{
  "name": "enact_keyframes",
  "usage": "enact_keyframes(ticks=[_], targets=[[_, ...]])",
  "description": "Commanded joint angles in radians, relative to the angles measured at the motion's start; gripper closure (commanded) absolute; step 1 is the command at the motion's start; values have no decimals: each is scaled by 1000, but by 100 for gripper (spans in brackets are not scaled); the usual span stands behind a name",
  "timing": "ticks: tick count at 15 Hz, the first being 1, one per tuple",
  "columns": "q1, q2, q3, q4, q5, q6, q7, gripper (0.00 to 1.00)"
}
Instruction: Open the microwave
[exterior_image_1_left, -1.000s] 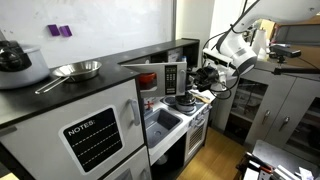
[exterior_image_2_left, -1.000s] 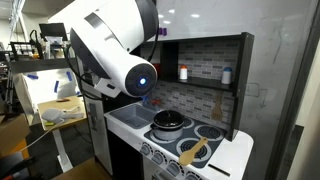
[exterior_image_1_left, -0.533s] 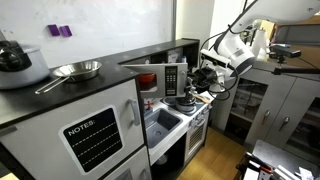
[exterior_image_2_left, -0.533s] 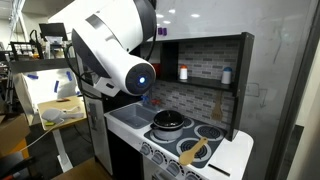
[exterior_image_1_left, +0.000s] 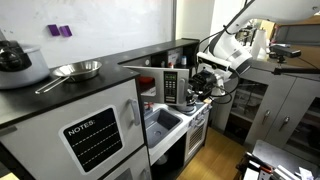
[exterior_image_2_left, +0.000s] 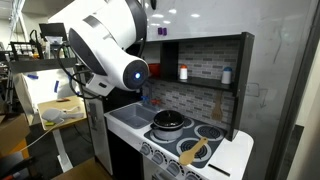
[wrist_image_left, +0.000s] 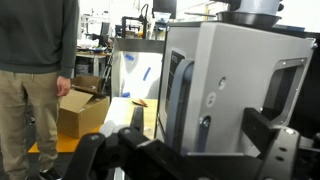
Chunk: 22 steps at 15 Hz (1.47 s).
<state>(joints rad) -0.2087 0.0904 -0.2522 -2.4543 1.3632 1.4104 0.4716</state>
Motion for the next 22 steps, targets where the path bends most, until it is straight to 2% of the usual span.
enact_keyframes(ticks=[1, 13, 22], targets=[[-4, -59, -1, -62, -43, 24, -5, 0], [28, -156, 62, -129, -61, 43, 13, 0], [40, -151, 95, -130, -54, 48, -7, 0]])
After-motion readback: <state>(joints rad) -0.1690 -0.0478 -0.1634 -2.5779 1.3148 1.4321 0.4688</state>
